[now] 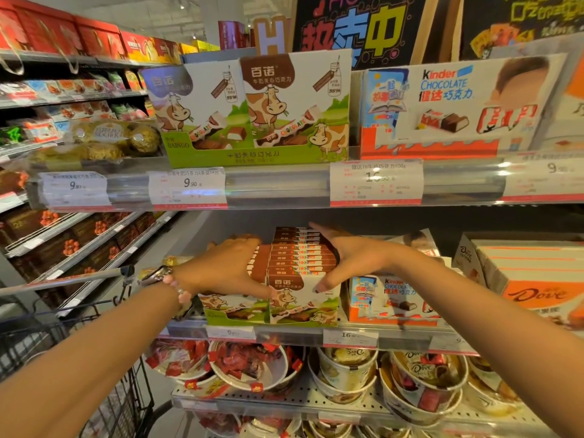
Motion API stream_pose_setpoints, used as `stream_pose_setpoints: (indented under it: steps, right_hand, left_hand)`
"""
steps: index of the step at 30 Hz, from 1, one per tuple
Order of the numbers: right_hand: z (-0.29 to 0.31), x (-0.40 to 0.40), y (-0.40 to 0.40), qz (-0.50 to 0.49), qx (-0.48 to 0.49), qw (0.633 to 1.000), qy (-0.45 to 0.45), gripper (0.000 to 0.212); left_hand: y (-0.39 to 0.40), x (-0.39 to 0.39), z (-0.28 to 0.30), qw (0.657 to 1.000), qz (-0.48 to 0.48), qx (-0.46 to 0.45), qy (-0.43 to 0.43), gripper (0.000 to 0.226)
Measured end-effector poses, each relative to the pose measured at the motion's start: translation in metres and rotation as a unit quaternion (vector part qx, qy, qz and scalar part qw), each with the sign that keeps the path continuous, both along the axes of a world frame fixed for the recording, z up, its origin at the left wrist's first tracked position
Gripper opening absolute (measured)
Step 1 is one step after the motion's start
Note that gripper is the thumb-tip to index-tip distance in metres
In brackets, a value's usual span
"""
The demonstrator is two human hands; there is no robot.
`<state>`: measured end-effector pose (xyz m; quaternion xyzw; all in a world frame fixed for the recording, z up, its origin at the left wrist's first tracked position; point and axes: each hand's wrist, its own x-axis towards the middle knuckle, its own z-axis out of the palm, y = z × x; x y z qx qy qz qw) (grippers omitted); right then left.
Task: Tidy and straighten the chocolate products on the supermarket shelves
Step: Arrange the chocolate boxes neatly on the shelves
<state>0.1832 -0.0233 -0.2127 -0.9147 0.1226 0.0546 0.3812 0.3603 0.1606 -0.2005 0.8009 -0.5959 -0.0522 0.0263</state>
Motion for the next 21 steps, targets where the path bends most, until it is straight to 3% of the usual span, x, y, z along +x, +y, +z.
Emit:
stream_pose_setpoints:
  steps: [4,7,8,11,16,21]
  right_hand:
    - [0.011,0.000,0.006,0.038,-0.046,0.997,0.047,0.117]
    - [0.012,0.000,0.018,0.052,-0.141,0.985,0.080,0.117]
    - [0.009,-0.001,0.023,0.039,-0.198,0.977,0.074,0.116]
    - [-0.003,-0.009,0.037,0.008,-0.324,0.946,0.008,0.106]
    - [-0.018,-0.025,0.052,-0.018,-0.323,0.943,-0.073,0.089]
    - [-0.022,-0.027,0.052,-0.030,-0.316,0.944,-0.085,0.087]
  left_hand:
    - [-0.005,-0.010,-0.005,0.999,-0.025,-0.013,-0.032,0.076]
    - [-0.004,-0.014,-0.010,0.999,-0.028,-0.022,-0.012,0.118]
    - [-0.004,-0.015,-0.011,0.999,-0.026,-0.018,-0.022,0.123]
    - [-0.003,-0.019,-0.015,0.996,-0.052,-0.014,-0.074,0.112]
    - [-0.005,-0.025,-0.019,0.993,-0.062,-0.015,-0.095,0.107]
    - [-0.006,-0.025,-0.014,0.990,-0.090,0.016,-0.109,0.117]
